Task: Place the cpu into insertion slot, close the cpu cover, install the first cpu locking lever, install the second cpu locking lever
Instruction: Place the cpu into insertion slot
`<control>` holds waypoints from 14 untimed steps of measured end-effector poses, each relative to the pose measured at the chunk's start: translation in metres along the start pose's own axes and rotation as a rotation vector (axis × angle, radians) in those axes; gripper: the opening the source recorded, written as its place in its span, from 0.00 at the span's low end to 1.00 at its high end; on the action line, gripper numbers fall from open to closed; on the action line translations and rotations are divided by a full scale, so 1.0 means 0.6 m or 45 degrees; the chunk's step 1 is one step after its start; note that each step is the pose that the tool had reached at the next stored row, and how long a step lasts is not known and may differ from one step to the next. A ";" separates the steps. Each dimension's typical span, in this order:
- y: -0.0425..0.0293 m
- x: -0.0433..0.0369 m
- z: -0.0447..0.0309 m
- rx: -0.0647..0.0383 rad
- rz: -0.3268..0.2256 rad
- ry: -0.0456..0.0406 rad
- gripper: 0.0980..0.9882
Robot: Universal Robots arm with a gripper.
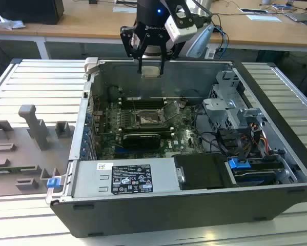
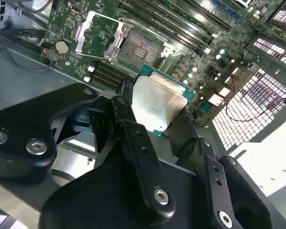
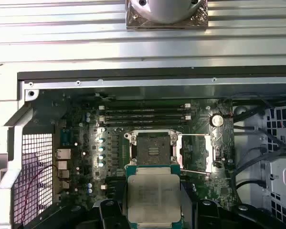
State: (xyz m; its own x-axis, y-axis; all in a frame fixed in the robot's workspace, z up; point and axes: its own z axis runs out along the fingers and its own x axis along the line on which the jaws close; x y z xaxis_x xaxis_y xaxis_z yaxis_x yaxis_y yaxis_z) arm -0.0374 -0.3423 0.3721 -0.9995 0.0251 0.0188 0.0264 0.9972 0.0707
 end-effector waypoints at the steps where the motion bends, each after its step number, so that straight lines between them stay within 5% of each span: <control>1: 0.000 0.000 0.000 0.000 0.008 -0.001 0.49; 11: 0.000 0.000 0.000 -0.003 0.160 -0.011 0.49; 14: 0.000 0.000 0.001 -0.005 0.256 -0.018 0.49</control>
State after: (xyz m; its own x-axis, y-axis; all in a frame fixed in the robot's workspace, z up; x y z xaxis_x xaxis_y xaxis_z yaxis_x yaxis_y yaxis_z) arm -0.0374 -0.3423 0.3718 -0.9742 0.2248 0.0188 0.2255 0.9717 0.0705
